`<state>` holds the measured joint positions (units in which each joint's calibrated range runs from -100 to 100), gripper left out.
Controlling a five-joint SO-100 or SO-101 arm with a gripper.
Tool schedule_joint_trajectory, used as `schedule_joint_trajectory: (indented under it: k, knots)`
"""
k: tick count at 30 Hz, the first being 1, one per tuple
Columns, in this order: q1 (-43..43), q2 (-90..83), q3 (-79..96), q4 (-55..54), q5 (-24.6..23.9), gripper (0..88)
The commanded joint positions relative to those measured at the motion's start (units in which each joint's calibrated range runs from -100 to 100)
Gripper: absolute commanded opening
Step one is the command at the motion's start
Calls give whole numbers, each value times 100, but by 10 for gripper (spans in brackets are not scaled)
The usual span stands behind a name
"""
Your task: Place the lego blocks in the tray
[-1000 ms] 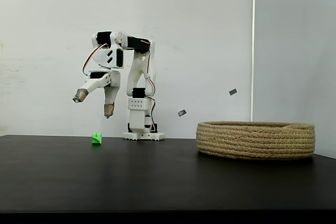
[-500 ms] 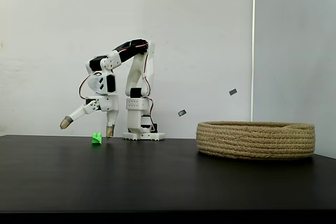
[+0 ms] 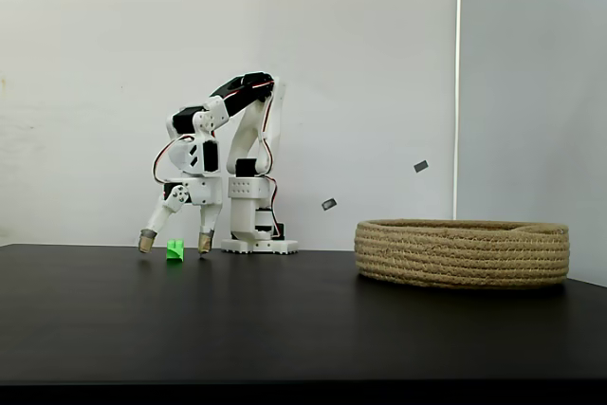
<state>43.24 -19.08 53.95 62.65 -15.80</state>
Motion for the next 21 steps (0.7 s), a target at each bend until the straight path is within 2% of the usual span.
schedule_joint_trajectory:
  k: [1, 8, 15, 21]
  knots:
    - [-54, -301, 209, -455, 63, 2]
    - [-367, -534, -202, -138, 107, 0]
    - [-1604, -43, -4333, 2711, -161, 0]
    - [-3137, 507, -7042, 3144, -801, 0]
